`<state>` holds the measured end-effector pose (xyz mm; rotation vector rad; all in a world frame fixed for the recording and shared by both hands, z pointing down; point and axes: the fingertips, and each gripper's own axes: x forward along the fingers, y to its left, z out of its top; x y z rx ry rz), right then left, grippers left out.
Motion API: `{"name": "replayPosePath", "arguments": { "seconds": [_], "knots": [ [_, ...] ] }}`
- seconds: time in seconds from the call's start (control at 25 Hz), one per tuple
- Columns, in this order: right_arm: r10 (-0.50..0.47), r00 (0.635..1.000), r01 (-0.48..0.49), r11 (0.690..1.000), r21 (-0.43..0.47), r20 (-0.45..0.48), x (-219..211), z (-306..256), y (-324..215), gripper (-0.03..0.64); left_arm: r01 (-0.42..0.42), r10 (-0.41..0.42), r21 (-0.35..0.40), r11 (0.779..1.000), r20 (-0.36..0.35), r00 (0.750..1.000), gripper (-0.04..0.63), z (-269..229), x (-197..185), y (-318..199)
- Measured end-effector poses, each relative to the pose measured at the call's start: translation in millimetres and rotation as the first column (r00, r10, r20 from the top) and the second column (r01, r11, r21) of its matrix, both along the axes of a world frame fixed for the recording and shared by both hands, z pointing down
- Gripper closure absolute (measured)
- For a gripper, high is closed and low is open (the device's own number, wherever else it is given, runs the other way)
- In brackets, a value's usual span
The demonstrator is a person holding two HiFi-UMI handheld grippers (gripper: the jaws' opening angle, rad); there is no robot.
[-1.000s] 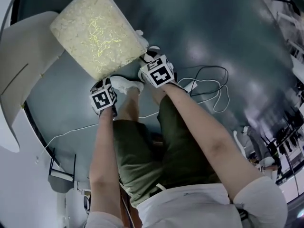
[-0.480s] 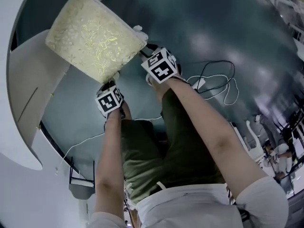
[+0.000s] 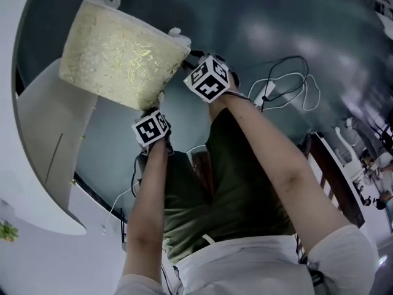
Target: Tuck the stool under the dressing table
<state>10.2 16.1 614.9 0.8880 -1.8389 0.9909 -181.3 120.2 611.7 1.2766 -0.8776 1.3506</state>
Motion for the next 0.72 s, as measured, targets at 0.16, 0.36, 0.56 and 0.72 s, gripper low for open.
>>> {"name": "replayPosePath", "arguments": {
  "seconds": [0.16,0.36,0.56,0.72],
  "knots": [
    [0.016,1.0,-0.016,1.0,0.009,-0.018,0,-1,-1,0.483,-0.045,0.045,-0.029,0.999,-0.02,0.999,0.591,-1,-2,-1],
    [0.076,0.997,-0.076,0.997,0.015,-0.014,0,0,-1,0.486,-0.098,0.096,-0.05,0.994,-0.039,0.995,0.591,-2,2,1],
    [0.108,0.994,-0.107,0.993,0.045,-0.005,-6,-1,-21,0.496,-0.192,0.191,-0.037,0.981,-0.04,0.981,0.591,-1,5,-17],
    [0.133,0.991,-0.132,0.989,0.068,-0.005,-11,-6,-50,0.503,-0.224,0.223,-0.017,0.974,-0.034,0.974,0.592,-5,4,-45]
  ]
}}
